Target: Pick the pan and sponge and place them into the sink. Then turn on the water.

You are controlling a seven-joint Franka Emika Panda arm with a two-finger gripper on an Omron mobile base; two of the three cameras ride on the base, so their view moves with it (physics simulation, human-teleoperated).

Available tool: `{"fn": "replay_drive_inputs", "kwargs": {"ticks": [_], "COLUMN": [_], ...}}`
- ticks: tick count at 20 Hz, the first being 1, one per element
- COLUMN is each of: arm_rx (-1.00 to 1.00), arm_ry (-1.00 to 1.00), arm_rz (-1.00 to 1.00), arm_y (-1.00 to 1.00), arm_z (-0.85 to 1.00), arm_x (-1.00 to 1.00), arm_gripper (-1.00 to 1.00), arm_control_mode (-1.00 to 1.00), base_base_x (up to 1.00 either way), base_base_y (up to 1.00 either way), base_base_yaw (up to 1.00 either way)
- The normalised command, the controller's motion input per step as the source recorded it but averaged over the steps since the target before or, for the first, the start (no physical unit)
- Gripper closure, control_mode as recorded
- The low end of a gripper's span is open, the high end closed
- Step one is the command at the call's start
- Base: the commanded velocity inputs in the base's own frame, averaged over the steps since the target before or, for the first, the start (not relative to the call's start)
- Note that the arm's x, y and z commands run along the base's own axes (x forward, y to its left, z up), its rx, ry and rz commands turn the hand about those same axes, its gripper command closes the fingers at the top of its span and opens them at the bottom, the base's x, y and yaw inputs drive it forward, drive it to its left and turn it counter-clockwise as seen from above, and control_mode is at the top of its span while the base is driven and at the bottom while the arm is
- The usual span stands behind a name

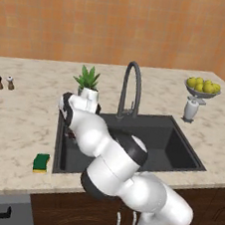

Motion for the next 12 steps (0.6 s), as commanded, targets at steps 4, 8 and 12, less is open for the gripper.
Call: {"fn": "replay_drive_inputs", "kwargs": {"ticks": [4, 8, 12], "arm_rx": [0.0, -0.01, -0.04], "arm_ry": [0.0, 0.0, 0.0], "arm_rz": [-0.08, -0.06, -0.07], "arm_y": [-0.75, -0.63, -0.46], "arm_z": [-0.27, -0.34, -0.4], "arm_x": [0.17, 0.05, 0.1], "arm_gripper": [1.0, 1.0, 1.0], "arm_control_mode": [-1.0, -1.0, -1.0], "base_base_x": [0.0, 0.0, 0.0], "base_base_y": [0.0, 0.0, 0.0], "base_base_yaw": [0.0, 0.0, 0.0]}}
